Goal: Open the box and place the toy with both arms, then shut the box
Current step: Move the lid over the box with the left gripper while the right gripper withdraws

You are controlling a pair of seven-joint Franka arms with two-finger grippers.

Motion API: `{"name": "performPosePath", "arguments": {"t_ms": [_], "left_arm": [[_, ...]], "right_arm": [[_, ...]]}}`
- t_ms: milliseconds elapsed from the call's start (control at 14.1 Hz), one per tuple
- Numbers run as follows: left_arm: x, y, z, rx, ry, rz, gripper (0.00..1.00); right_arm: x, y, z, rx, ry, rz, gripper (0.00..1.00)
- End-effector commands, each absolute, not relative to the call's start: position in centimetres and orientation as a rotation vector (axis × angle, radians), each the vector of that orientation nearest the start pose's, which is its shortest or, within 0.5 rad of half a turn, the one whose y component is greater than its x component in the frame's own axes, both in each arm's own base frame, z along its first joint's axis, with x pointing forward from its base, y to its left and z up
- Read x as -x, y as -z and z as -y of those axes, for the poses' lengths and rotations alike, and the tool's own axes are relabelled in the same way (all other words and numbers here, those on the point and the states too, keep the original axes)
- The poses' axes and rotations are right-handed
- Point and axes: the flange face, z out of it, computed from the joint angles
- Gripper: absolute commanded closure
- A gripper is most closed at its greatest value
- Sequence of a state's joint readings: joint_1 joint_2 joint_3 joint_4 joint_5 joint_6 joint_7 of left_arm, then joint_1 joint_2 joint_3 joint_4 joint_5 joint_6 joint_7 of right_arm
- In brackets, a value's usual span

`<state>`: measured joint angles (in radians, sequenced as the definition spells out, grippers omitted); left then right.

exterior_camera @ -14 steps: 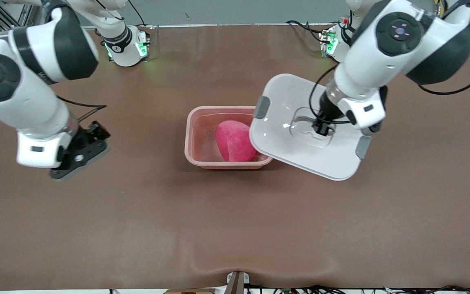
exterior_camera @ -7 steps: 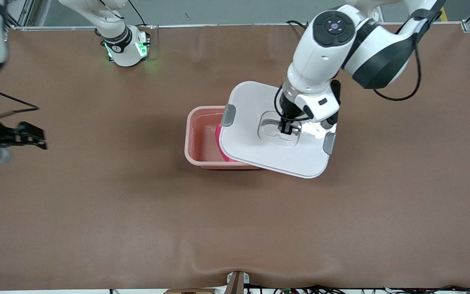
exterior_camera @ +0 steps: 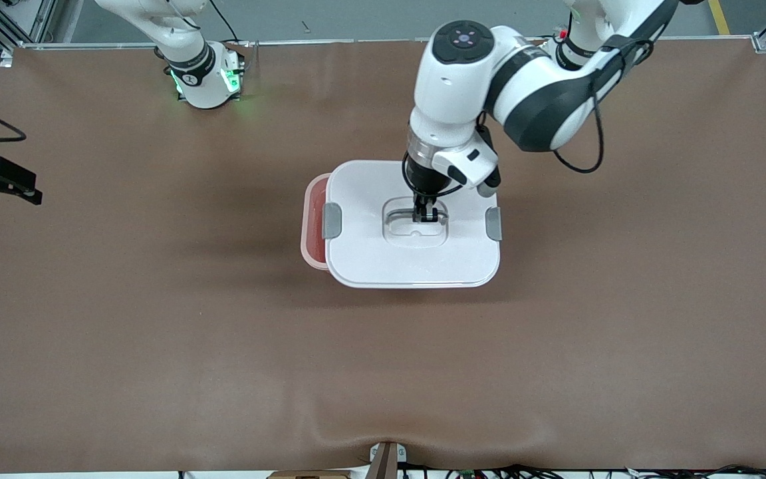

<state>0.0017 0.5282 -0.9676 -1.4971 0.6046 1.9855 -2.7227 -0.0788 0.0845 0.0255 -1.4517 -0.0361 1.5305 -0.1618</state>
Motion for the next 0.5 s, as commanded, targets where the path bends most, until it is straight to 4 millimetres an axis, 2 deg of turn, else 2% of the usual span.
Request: {"name": "performPosePath", "arguments": {"t_ms": [0,71,142,213,284,426], "left_arm": [[-49.5,-47.3,48.9,-1.852,-0.221,-2.173,1.0],[-48.2,-46.8,50.2,-1.863,-0.251,-2.15,1.0],[-47.9,-46.0,50.7,-1.854,-0.266,-2.156,1.0],[-47.5,-45.4,51.4,-1.843,-0.278,-2.159,1.0],[-46.6,-44.6,52.5,-1.848,-0.304,-2.142,1.0],[-45.3,-42.2,54.1,-1.859,-0.393,-2.115,1.0]], "right_arm": [[-55.6,-61.7,4.3,3.144,-0.023,0.15,0.0],[-55.5,-61.6,4.4,3.136,-0.024,0.144,0.0],[-55.5,-61.8,4.1,3.134,-0.014,0.154,0.0],[-55.4,-61.9,4.8,3.132,-0.011,0.132,0.0],[-55.5,-62.0,4.5,3.133,0.001,0.139,0.0],[-55.8,-61.8,4.5,3.133,0.011,0.144,0.0]]}}
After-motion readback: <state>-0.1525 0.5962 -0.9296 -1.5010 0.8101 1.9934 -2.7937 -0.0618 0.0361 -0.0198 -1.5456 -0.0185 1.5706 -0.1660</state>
